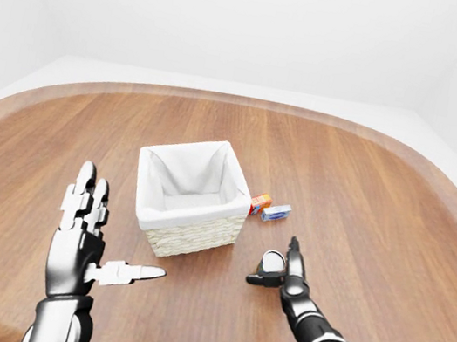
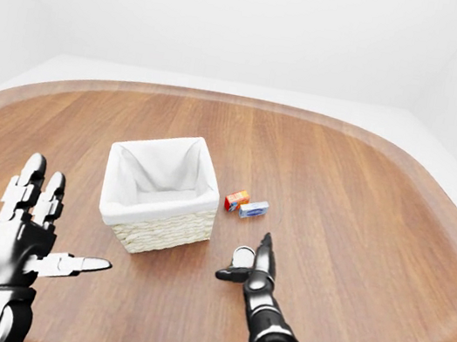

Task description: Pick up the alphabet soup and put it in the basket.

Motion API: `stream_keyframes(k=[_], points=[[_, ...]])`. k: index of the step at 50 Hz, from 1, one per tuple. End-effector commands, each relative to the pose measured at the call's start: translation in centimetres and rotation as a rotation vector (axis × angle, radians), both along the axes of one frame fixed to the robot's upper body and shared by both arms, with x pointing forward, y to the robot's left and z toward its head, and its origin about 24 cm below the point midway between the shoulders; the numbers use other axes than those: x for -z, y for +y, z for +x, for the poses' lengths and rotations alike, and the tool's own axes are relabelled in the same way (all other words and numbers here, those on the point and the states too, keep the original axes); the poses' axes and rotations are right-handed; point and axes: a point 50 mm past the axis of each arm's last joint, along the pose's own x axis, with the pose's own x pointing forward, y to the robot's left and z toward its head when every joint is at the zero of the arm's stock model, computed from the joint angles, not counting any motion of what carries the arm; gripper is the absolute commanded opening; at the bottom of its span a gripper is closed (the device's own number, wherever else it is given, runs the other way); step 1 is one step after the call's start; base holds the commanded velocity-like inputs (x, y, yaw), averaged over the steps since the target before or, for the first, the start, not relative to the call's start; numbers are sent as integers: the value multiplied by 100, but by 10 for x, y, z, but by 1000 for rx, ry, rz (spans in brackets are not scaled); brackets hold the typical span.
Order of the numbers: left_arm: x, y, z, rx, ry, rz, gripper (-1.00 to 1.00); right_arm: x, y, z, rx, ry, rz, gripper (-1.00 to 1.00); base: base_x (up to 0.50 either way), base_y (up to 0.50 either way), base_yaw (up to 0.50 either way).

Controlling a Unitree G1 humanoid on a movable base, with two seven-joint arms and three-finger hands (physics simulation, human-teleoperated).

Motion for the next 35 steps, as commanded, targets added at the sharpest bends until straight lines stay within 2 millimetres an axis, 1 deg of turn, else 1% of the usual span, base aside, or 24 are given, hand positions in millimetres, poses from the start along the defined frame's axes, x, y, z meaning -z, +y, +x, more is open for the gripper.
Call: stream_keyframes(k=[1,13,23,35], points=[[1,0,0,2,4,0,100,0,8,2,-29,11,12,100,0,0,0],[-1,-1,-2,9,-2,-3,100,-5,12,8,-33,5,31,100,0,0,0],[-1,-1,-3,14,-3,-7,100,-11,10,14,-7,-23,-16,100,0,0,0],[-2,-1,-4,20,-5,-9,100,-9,9,12,-7,-18,-40,100,0,0,0]])
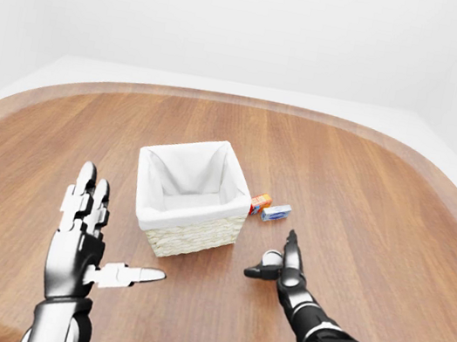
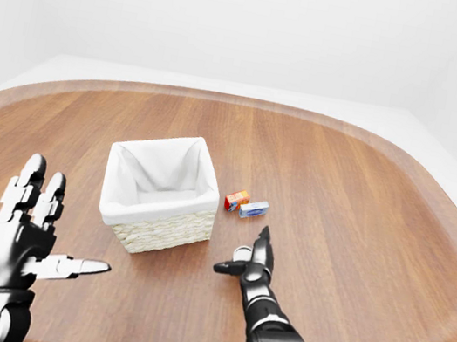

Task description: Pick up the alphabet soup and put it in the basket.

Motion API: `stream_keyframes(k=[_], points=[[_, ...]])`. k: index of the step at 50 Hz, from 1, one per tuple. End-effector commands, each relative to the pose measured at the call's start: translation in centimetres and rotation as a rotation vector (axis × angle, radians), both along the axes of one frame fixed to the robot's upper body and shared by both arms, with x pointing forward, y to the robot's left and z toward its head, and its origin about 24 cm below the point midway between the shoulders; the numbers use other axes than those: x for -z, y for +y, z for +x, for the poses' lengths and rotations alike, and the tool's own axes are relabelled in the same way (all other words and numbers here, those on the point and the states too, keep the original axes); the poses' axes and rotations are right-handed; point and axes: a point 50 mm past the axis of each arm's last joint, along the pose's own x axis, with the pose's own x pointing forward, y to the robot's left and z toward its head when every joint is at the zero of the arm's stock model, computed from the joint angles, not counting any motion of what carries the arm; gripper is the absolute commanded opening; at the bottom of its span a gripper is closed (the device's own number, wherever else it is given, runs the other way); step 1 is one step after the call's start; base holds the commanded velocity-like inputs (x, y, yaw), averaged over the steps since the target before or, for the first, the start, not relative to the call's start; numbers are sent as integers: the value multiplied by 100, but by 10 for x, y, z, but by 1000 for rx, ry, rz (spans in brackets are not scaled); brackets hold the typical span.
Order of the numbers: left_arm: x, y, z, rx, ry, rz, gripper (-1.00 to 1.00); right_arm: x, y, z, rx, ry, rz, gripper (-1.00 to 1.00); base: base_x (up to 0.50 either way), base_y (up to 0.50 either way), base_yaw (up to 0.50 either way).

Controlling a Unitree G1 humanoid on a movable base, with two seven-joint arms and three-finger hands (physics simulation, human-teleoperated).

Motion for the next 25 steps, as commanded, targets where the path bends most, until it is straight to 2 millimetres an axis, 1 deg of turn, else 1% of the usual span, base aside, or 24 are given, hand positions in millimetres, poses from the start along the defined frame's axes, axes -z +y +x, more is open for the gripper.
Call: stream_keyframes(k=[1,6,12,25], points=[[-1,0,-2,5,-3,-3,100,0,1,-1,-2,1,-21,100,0,0,0],[-2,1,-2,6,-7,-6,100,1,0,0,-3,7,-3,100,0,0,0],[-2,0,-2,8,-8,-5,100,0,0,-1,-4,0,-30,100,0,0,0],[-1,-1,-1,13,-6,-5,100,5,-5,-7,9,20,-45,100,0,0,0]])
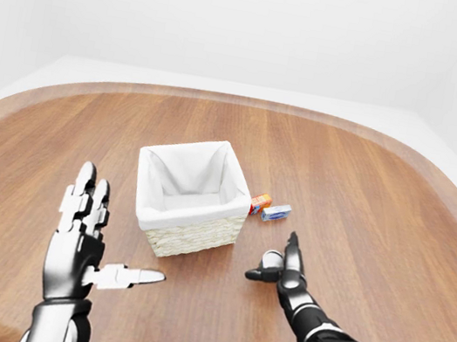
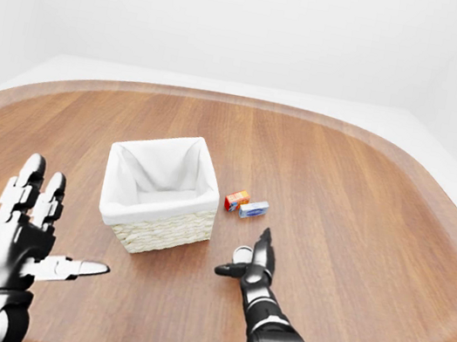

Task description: Pick up the alphabet soup and put it in the basket.

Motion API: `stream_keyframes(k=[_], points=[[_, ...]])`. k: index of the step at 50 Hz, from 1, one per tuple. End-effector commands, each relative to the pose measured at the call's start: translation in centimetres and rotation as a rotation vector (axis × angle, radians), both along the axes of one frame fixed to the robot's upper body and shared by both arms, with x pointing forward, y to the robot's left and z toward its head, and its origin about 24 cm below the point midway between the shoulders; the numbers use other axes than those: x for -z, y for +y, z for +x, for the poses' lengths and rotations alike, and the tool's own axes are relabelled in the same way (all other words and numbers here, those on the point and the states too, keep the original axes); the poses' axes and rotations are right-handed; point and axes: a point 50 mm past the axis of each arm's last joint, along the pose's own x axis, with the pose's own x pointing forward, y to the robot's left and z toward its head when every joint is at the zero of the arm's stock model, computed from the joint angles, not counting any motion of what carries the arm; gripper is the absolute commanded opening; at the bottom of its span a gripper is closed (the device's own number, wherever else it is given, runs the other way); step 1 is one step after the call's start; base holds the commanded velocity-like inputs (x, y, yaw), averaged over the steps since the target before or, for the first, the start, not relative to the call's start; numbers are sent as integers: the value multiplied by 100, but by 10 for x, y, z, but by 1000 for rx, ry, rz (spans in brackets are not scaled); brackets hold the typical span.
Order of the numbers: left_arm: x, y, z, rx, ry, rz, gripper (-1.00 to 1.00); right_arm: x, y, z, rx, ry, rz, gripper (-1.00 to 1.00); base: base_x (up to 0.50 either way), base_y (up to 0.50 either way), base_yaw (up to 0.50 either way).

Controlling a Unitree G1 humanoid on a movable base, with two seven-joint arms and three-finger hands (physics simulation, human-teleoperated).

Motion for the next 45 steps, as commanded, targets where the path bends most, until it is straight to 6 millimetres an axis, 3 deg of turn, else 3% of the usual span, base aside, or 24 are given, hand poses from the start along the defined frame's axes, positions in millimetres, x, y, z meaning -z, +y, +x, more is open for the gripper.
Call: stream_keyframes(k=[1,45], points=[[0,-1,0,4,1,0,100,4,-2,-5,6,14,-17,100,0,0,0],[-1,-3,-3,17,1,-4,100,-4,1,0,7,-51,-161,100,0,0,0]])
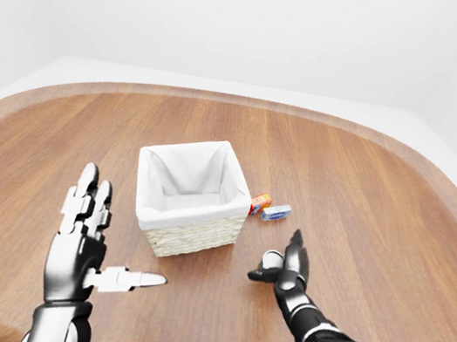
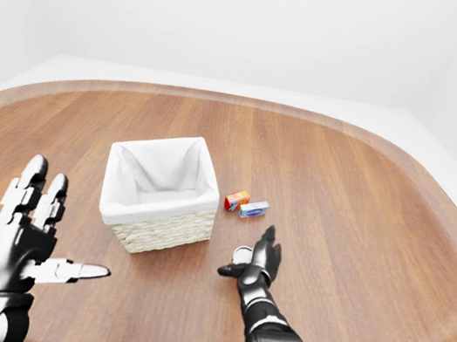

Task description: Pick up the alphabet soup and put it in the basket.

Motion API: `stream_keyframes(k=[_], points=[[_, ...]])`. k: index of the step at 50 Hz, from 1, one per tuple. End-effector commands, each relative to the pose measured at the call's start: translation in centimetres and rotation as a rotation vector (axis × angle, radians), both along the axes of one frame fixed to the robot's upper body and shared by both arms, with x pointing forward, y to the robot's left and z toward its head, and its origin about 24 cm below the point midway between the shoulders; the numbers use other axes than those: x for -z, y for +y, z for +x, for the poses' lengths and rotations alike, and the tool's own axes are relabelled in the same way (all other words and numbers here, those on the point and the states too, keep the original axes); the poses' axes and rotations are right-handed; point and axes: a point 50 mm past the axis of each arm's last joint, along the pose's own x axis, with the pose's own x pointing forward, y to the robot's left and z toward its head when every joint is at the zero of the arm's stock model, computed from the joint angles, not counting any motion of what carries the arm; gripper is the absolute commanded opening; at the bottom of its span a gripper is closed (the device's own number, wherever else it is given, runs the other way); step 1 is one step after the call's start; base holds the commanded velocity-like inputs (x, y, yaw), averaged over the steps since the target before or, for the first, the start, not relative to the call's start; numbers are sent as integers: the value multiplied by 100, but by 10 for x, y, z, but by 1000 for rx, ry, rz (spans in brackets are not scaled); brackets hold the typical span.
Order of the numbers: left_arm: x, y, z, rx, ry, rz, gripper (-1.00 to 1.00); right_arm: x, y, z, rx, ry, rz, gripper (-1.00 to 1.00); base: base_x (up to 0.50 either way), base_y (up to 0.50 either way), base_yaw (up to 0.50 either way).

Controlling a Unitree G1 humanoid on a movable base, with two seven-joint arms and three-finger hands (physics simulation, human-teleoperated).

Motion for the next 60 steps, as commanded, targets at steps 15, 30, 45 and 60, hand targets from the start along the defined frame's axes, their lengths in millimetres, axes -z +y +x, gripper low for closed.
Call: stream_keyframes(k=[15,30,45,60], points=[[-5,3,-3,-2,-23,-9,100,-1,1,1,-2,-10,-20,-100,0,0,0],[-8,4,-5,-1,-38,-13,100,-1,-1,1,2,-6,-5,-100,0,0,0],[-5,1,-3,4,-24,-7,100,-1,0,1,3,-2,6,-100,0,0,0],[-3,2,-2,5,-16,-7,100,-4,-3,5,14,-10,27,-100,0,0,0]])
